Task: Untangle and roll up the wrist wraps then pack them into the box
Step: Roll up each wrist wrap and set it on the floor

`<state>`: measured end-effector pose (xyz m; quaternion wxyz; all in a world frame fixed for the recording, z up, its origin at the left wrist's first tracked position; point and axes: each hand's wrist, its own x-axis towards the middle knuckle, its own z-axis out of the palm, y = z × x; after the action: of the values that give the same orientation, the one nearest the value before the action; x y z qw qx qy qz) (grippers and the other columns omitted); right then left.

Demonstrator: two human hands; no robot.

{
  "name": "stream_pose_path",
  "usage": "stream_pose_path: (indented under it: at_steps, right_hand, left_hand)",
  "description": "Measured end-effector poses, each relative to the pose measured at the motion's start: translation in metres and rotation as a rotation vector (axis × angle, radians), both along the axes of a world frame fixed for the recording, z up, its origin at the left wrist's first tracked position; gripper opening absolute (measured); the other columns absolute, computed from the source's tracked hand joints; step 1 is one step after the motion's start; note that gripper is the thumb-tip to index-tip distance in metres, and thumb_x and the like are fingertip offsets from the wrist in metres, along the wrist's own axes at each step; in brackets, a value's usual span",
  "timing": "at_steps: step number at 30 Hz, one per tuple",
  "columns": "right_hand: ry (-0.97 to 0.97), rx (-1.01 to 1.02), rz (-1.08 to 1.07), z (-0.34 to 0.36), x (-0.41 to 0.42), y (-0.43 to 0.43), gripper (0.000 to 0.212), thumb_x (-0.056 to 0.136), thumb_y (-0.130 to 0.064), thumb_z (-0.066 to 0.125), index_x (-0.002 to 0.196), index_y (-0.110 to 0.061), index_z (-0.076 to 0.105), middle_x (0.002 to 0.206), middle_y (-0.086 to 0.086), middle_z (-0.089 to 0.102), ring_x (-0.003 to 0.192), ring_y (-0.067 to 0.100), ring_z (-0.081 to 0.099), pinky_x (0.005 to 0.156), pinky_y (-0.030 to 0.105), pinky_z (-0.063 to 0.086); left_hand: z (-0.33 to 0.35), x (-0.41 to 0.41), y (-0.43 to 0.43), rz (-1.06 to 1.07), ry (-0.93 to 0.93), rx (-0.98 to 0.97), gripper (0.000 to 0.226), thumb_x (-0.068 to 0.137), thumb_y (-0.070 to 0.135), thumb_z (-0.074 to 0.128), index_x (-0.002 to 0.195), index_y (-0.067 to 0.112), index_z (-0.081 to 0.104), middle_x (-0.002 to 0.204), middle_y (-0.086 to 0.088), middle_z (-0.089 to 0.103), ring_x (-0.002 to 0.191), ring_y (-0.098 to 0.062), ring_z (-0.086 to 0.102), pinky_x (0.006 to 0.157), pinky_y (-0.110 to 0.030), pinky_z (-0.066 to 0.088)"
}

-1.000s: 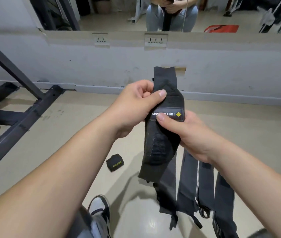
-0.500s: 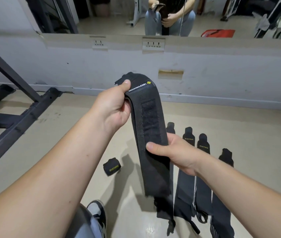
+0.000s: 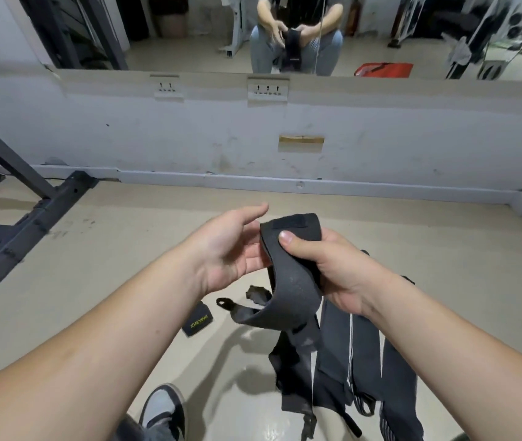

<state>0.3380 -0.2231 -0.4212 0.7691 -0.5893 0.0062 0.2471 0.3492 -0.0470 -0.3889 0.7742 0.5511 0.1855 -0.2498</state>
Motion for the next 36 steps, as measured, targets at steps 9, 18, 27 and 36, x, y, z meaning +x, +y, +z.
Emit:
stream_pose_path:
  at_steps: [9,18,27,36]
  right_hand:
    - [0.154,-0.076,0.185,-0.002,-0.003,-0.006,0.031,0.101,-0.031,0.066,0.124,-0.011,0.075,0.121,0.008,0.078,0.110,0.021,0.075,0.098,0.037,0.059]
    - [-0.041,-0.043,0.221,-0.004,0.006,-0.013,0.039,0.097,-0.026,0.072,0.131,-0.008,0.068,0.123,0.023,0.074,0.116,0.038,0.071,0.105,0.053,0.055]
    - [-0.095,-0.118,0.146,-0.012,0.002,-0.004,0.007,0.100,-0.009,0.066,0.103,-0.004,0.070,0.083,0.016,0.075,0.071,0.025,0.072,0.067,0.035,0.060]
    - [-0.015,-0.097,-0.003,-0.005,0.005,-0.001,0.012,0.100,-0.012,0.068,0.110,-0.010,0.075,0.100,0.014,0.080,0.087,0.026,0.076,0.078,0.036,0.061]
  left_hand:
    - [0.000,0.004,-0.012,0.270,-0.164,0.105,0.031,0.096,-0.009,0.063,0.118,0.012,0.069,0.097,-0.012,0.074,0.070,-0.020,0.072,0.056,-0.029,0.058]
    - [0.011,0.000,-0.026,0.380,-0.227,-0.017,0.030,0.099,-0.013,0.056,0.114,0.012,0.065,0.097,-0.017,0.070,0.070,-0.023,0.070,0.069,-0.035,0.062]
    - [0.018,0.016,-0.010,0.481,-0.217,-0.090,0.039,0.099,-0.015,0.055,0.133,0.004,0.056,0.104,-0.018,0.065,0.082,-0.023,0.069,0.067,-0.034,0.066]
    - [0.003,-0.003,-0.020,0.012,-0.193,0.074,0.031,0.101,0.007,0.063,0.128,0.022,0.063,0.094,0.001,0.073,0.066,-0.009,0.071,0.074,-0.032,0.057]
